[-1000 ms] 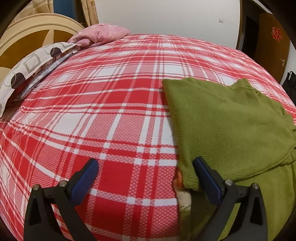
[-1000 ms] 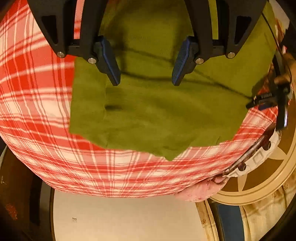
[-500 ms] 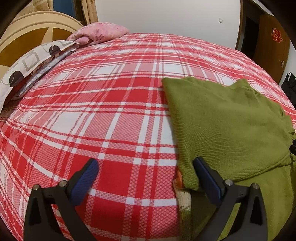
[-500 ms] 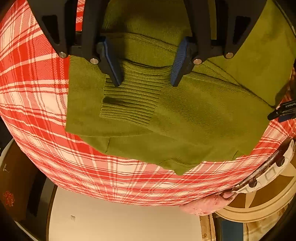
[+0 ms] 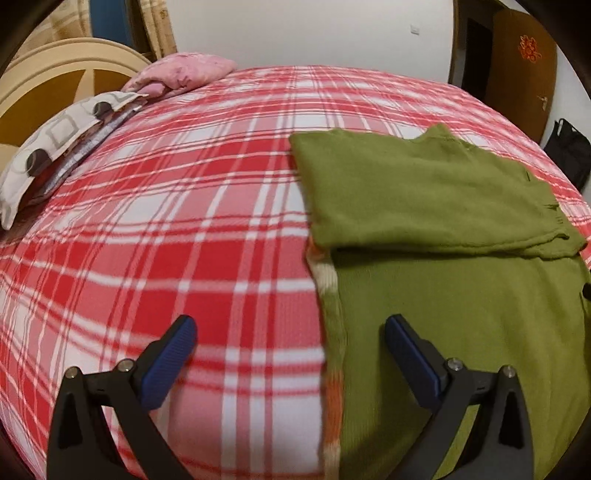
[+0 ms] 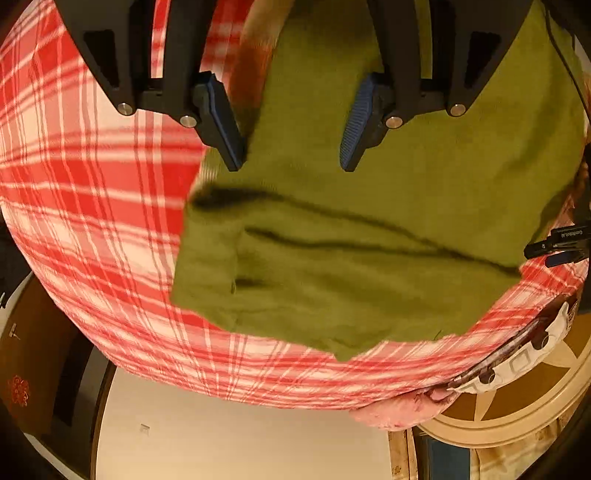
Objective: Fold small clothes
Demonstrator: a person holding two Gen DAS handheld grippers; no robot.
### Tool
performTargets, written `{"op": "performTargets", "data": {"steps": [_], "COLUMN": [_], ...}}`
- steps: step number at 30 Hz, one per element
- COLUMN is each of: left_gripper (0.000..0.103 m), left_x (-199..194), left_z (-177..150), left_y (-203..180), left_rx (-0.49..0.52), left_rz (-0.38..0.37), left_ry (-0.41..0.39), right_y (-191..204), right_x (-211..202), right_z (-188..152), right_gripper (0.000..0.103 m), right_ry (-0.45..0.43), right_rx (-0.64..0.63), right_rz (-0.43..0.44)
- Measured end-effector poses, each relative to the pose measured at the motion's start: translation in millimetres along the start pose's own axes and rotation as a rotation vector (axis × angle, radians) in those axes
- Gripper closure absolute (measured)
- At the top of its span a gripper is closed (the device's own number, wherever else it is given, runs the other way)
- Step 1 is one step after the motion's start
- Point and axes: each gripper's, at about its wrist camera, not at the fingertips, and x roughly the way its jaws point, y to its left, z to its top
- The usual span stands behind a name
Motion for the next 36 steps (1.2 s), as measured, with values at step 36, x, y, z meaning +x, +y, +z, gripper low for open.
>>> {"op": "performTargets", "data": {"steps": [36], "left_gripper": [0.000], "left_x": [-109.1], "left_z": [-138.2], "left_y": [-17.5], "left_rx": [0.013], "left_rz": [-0.121], "left_ry": [-0.019], "right_y": [14.0], "right_x": [-99.6], "right_z": [-137.3], "right_gripper": [0.047], "right_ry": [-0.014], "right_rx": [0.135], "right_rz": [0.035]}}
